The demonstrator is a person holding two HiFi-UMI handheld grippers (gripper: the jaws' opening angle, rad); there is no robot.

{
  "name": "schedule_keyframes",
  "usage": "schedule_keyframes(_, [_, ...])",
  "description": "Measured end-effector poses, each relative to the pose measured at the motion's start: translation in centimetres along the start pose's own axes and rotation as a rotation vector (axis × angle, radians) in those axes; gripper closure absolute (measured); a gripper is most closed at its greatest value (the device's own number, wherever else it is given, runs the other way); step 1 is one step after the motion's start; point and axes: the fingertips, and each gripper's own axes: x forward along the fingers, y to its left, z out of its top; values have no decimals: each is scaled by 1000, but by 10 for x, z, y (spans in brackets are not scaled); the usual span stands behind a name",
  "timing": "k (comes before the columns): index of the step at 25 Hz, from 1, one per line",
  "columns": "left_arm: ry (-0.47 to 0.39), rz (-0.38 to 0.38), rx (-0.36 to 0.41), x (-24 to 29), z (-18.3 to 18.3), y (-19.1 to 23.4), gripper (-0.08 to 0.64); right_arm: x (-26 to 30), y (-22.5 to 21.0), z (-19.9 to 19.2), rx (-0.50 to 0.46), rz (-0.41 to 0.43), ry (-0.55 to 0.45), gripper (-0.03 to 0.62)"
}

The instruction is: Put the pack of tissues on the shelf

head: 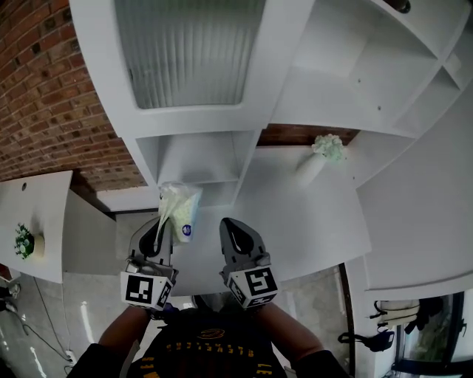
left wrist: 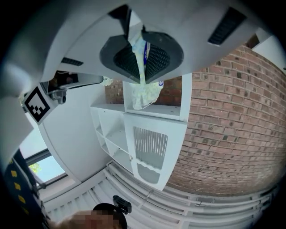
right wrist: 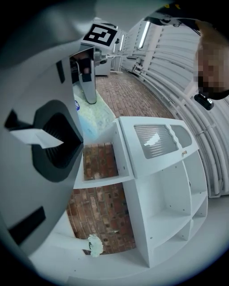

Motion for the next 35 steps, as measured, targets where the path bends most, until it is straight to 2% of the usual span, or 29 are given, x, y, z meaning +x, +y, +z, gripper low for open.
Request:
schedule_keyframes(6, [-11, 33, 59, 40, 7, 17, 548, 30, -16, 12, -17, 30, -9, 594])
schedule_keyframes(13, [5, 81, 69, 89, 9, 34, 548, 61, -41, 18, -17, 66, 7, 594])
schedule_keyframes(21, [75, 86, 66, 132, -13, 42, 548, 97, -65, 13, -13, 54, 20, 594])
schedule_keyframes(35, [149, 89, 67, 180, -41, 63, 548, 132, -74, 0, 14, 45, 47, 594])
